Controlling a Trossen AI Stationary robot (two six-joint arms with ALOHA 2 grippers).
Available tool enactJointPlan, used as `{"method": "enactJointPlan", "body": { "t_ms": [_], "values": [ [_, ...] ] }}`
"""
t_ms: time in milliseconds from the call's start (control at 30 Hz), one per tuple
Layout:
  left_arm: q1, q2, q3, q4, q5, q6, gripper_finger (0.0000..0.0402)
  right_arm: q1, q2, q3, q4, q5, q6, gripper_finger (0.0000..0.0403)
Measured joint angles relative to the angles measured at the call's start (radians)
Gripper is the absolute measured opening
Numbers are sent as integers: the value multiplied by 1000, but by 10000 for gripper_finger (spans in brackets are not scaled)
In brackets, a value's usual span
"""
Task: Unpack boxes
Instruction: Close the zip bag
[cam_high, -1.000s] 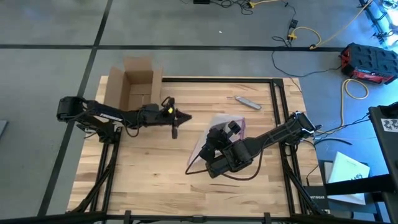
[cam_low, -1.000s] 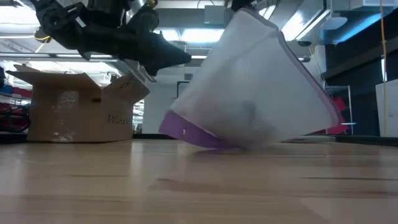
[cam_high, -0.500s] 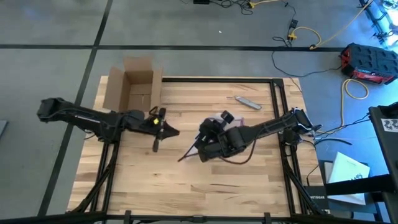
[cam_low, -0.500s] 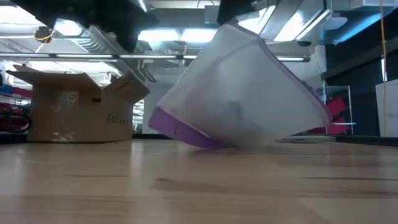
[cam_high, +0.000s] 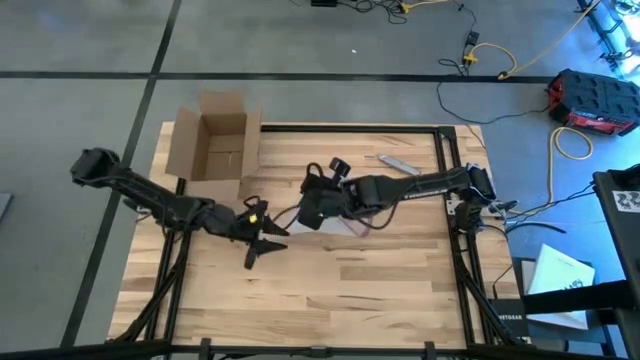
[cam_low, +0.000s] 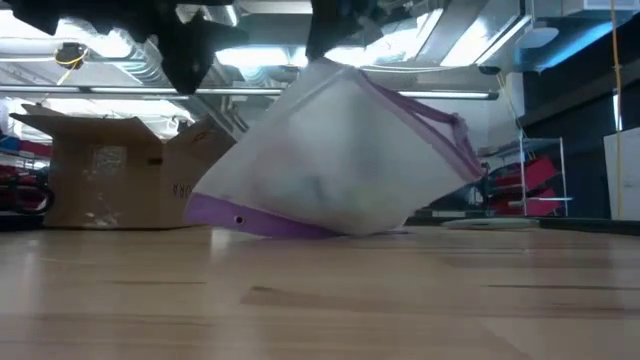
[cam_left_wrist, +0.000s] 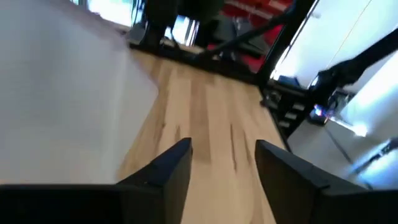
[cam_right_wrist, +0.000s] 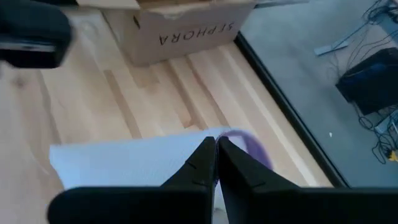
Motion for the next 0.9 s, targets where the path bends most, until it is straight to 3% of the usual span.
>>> {"method": "enactJointPlan", "body": {
  "t_ms": [267,367,567,700,900],
  "values": [
    [-83,326,4,357,-191,16,221,-59,9,-61,152,-154,-173,0],
    [-96,410,60,427,-233,24,242,-68,9,-62,162,-193,-208,0],
    [-83,450,148,339,-278,102,299,-66,9,-62,167,-218,-253,0],
    [-84,448,154,314,-418,224,323,-66,9,-62,171,-235,-270,0],
    [-121,443,156,315,-687,445,327,-66,10,-62,172,-235,-288,0]
  ]
}}
